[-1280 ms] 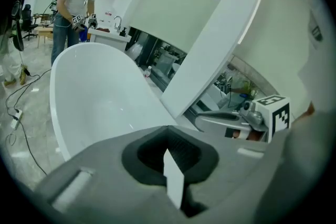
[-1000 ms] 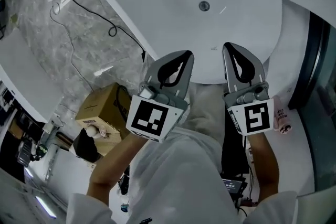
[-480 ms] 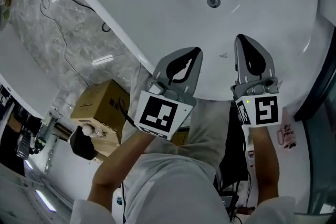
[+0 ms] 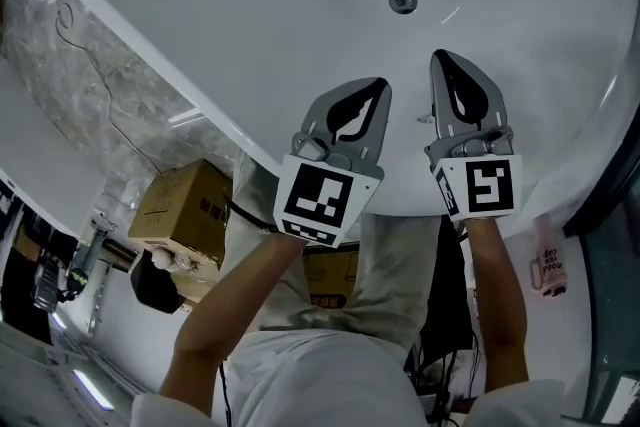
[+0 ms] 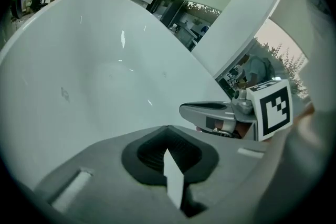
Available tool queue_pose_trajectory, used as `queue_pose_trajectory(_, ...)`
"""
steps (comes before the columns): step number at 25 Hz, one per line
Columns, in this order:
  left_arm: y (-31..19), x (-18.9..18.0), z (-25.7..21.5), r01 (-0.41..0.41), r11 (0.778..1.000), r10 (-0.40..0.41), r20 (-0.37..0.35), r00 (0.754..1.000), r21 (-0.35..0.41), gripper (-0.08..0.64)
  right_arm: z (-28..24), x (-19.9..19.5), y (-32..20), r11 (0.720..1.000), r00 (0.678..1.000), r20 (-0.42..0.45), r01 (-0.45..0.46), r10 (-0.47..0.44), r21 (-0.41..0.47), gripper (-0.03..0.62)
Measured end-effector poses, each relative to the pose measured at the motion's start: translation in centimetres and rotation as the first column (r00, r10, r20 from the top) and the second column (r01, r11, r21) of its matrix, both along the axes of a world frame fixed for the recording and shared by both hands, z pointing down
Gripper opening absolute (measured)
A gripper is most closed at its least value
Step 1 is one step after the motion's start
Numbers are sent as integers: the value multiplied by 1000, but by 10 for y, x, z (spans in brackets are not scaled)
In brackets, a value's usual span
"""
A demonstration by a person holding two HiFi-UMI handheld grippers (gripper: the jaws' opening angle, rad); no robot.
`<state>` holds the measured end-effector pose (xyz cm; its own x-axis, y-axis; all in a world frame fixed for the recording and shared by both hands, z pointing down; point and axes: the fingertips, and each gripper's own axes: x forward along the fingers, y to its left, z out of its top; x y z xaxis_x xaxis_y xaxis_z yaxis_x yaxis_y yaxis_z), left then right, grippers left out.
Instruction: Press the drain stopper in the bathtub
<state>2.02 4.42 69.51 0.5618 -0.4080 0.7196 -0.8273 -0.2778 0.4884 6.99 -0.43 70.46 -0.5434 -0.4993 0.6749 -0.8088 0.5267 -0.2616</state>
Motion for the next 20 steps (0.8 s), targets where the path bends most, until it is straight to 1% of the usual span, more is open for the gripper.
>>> queue_pose_trajectory(2,-2,1,21,-2,1000,2,8,1000,-5,-2,20,0,4,1000,1000,-2,-11,11,-17,3)
queue_pose_trajectory(5,-2,2,54,10,999,-9,23,1000,-39,-2,44,0,6,1000,1000,3,-20,20,-20,3)
queue_pose_trajectory(8,2,6,74,18,998,-17,24,1000,-65,-2,60,4,8,999,999,7,-34,34,-22,3)
queue_pose_trajectory(13,-3,7,103,13,999,-11,50,999,-49,-2,94,11,6,997,998,0,-63,63,-39,3)
queue_pose_trajectory(15,-3,4,121,18,998,-14,60,998,-64,-3,110,9,6,995,997,9,-77,77,-61,3)
queue_pose_trajectory(17,-2,3,139,34,995,-28,67,997,-93,-3,124,7,6,995,997,10,-73,74,-68,3)
queue_pose_trajectory(20,-2,7,155,35,994,-28,66,997,-103,-3,144,9,10,996,999,-15,-44,43,-73,3)
